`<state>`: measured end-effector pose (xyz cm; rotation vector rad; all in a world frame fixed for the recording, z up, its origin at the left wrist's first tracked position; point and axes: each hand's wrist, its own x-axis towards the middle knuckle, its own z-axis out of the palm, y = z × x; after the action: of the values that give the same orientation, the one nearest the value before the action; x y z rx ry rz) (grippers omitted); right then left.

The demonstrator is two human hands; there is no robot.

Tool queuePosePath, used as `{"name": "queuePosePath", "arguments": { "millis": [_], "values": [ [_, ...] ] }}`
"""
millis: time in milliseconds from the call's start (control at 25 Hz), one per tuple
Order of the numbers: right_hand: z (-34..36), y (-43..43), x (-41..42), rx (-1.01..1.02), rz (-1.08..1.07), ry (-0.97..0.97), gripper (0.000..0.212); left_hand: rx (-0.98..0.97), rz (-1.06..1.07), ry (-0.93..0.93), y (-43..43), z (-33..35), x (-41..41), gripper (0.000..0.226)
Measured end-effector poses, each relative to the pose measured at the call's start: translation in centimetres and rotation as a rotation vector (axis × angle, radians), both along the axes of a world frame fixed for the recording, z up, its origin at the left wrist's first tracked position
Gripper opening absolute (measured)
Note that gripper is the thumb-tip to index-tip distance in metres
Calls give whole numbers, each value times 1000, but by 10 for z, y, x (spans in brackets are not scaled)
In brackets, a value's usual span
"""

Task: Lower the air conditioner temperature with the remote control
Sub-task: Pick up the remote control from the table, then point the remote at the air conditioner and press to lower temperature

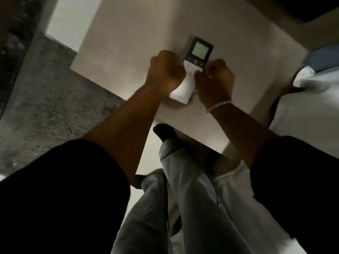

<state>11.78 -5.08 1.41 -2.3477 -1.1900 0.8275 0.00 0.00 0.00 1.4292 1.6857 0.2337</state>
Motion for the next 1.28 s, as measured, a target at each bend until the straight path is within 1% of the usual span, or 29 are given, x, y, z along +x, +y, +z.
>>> {"name": "queuePosePath", "arguments": {
  "millis": [40,120,160,240,320,400,480,520,560,640,720,840,1000,1120,1200,1280],
  "values": [
    [-2,3,-4,22,-57,61,28,34,9,6,4,-2,1,26],
    [-42,-2,-1,13,-176,105,37,-17,100,29,-5,-36,23,26],
    [-43,-3,-7,-3,-229,140,42,-48,129,19,-10,-42,24,28],
    [-47,-5,-12,-36,-283,209,54,-136,234,-55,-22,-40,25,26],
    [-36,3,-22,-27,-248,233,60,-183,443,-180,-20,-26,10,19],
    [-12,11,-45,23,-152,247,54,-166,610,-280,-19,-1,-21,9],
    [23,23,-73,81,-28,289,36,-96,689,-334,-18,38,-58,11],
    [45,28,-89,105,32,328,25,-53,711,-369,-17,60,-77,9],
    [72,34,-106,117,85,371,21,-6,736,-405,-18,87,-99,8],
    [132,48,-143,139,130,536,25,100,772,-448,-19,146,-141,16],
    [200,56,-185,173,171,734,31,229,801,-469,-24,215,-186,17],
    [306,61,-247,217,330,907,34,429,813,-505,-41,324,-250,18],
    [457,50,-324,297,601,1095,29,716,858,-475,-74,480,-323,21],
    [555,36,-365,409,809,1161,21,877,847,-425,-104,582,-358,21],
    [617,22,-390,476,919,1199,21,980,848,-390,-132,646,-376,14],
    [663,7,-407,529,975,1249,26,1046,843,-365,-155,696,-388,12]
  ]
}}
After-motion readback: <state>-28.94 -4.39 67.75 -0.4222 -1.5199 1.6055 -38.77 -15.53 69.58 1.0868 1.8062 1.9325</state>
